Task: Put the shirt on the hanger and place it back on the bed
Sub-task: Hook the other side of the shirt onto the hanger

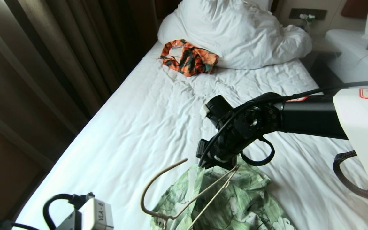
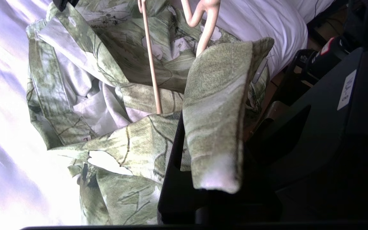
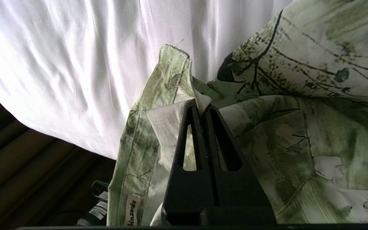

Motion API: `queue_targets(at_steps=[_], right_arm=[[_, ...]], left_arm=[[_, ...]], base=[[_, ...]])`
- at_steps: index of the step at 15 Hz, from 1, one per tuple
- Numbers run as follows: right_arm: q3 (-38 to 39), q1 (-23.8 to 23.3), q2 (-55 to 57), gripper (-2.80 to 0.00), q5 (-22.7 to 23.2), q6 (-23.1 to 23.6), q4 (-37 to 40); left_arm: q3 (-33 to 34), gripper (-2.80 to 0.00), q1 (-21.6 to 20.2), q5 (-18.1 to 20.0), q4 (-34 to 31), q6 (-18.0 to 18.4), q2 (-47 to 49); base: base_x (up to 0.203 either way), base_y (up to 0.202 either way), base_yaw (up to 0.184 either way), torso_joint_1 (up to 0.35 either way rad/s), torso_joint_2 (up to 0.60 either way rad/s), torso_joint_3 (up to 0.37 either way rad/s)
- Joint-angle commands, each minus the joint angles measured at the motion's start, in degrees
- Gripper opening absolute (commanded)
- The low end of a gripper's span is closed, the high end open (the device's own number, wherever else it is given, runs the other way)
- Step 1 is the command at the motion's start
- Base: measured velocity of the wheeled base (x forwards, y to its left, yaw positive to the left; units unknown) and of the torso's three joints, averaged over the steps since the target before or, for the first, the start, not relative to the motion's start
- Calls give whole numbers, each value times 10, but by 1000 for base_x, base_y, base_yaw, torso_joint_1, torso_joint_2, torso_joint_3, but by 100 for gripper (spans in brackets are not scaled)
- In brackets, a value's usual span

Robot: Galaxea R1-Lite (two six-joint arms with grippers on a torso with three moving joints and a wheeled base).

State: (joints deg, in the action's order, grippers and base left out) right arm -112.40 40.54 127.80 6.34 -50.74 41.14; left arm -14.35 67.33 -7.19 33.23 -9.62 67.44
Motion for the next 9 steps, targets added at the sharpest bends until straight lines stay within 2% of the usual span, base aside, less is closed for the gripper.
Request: queue_targets(at_steps=[1,9], right_arm=[[1,-7,-8,-280,1,-9,6],[24,-28,-19,-280,2,-16,10]], left_arm=[[2,-280,8,0,-10,-2,-17],[26,-280,11,-10,-15,-4,-38]], base=[[0,0,0,0,0,0],[0,0,0,0,0,0]])
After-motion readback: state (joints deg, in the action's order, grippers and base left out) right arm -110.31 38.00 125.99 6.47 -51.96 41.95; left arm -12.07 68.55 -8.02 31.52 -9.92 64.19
